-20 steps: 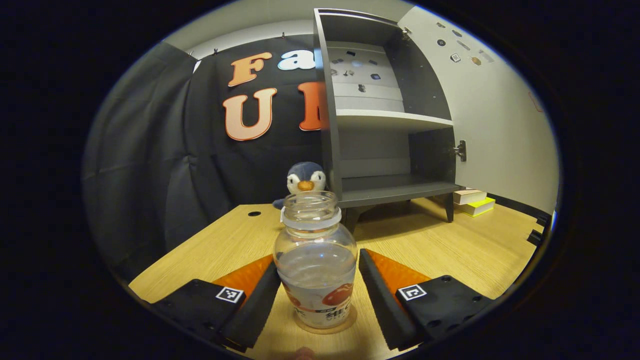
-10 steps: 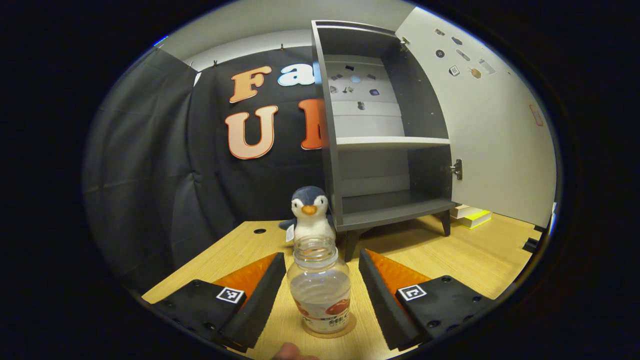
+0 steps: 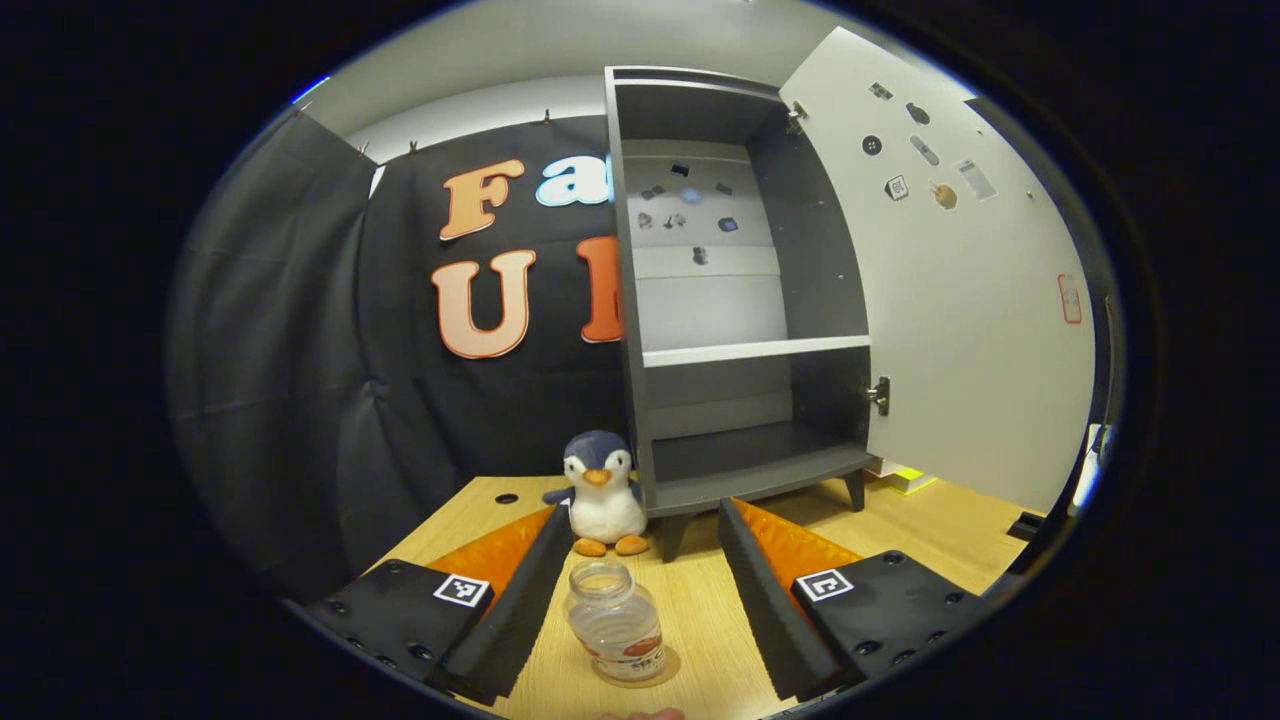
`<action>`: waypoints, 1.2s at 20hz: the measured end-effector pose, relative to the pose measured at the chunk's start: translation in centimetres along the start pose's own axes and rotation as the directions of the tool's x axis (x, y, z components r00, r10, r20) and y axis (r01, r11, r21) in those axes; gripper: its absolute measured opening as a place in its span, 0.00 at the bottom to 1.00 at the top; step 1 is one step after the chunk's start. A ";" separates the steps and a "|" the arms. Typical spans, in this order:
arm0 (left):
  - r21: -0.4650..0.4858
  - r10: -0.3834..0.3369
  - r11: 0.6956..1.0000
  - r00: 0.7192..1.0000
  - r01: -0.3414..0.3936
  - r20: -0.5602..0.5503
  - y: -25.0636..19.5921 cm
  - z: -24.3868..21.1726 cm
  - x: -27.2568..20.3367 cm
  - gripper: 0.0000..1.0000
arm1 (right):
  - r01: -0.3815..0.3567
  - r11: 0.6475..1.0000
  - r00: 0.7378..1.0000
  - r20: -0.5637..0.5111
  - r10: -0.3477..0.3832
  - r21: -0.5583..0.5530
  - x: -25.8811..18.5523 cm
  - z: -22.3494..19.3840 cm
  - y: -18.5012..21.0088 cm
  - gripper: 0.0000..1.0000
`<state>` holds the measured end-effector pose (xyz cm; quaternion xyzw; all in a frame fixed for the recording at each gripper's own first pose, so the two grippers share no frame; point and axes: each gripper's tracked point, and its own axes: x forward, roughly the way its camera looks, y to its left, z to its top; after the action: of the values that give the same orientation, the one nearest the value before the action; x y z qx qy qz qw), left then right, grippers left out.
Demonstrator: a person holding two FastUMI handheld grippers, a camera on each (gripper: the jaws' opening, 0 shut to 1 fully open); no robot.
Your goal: Open the cabinet door with the right hand, grasp the bottle in the cabinet with the left hand and place it on the coaster, then close the cabinet door with the right hand.
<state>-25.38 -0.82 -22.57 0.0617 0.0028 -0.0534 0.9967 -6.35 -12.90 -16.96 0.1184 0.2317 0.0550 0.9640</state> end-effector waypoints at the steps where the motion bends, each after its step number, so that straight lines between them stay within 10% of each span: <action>1: -0.010 -0.007 1.000 1.000 0.007 0.008 -0.3 1.3 -0.2 0.95 | 0.007 1.000 1.000 0.028 -0.006 -0.006 -0.5 0.9 -0.4 0.55; 9: -0.069 -0.054 0.996 0.997 0.058 0.059 -1.6 9.9 -2.8 0.96 | 0.071 0.997 0.965 0.254 -0.062 -0.029 -5.9 9.6 -5.9 0.55; 24: -0.108 0.001 0.994 1.000 -0.001 0.002 -0.4 11.8 -4.7 0.96 | 0.146 0.987 0.908 0.405 -0.105 -0.072 -7.0 18.6 -15.6 0.55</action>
<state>-30.14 -2.16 -10.84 0.0074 0.0048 -0.0526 0.9986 -3.26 -32.86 -1.81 0.0632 0.0339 -0.0207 0.9972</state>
